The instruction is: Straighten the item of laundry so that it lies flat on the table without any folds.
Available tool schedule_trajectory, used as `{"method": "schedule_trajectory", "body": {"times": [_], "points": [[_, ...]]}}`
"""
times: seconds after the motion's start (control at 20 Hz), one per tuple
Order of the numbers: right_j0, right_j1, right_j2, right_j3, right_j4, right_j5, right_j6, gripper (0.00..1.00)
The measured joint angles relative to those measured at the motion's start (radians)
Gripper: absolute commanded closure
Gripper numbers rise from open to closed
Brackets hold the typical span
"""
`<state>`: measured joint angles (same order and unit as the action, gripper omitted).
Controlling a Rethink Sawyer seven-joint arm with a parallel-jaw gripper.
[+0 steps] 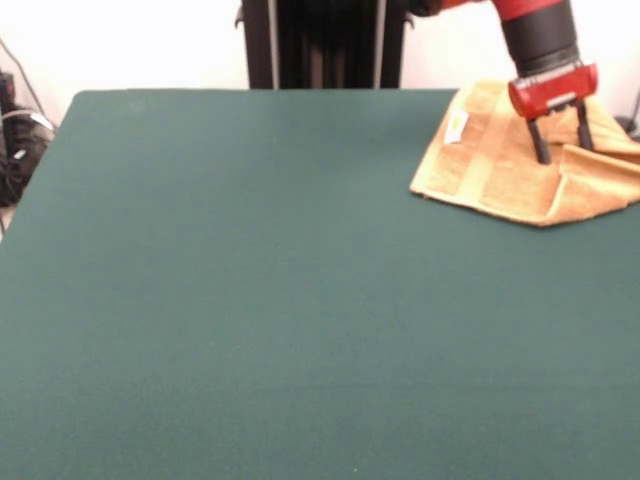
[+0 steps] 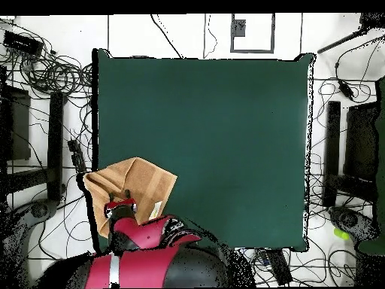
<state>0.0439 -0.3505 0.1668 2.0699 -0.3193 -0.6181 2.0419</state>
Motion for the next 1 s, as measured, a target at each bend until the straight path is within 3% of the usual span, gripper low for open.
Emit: {"method": "schedule_trajectory", "body": {"times": [0.4,1.0], "points": [[0.008,0.047,-0.024,0.002,-0.024,-0.136,0.000,0.00],[0.009,0.050,-0.027,0.001,-0.028,-0.144,0.000,0.00]]}}
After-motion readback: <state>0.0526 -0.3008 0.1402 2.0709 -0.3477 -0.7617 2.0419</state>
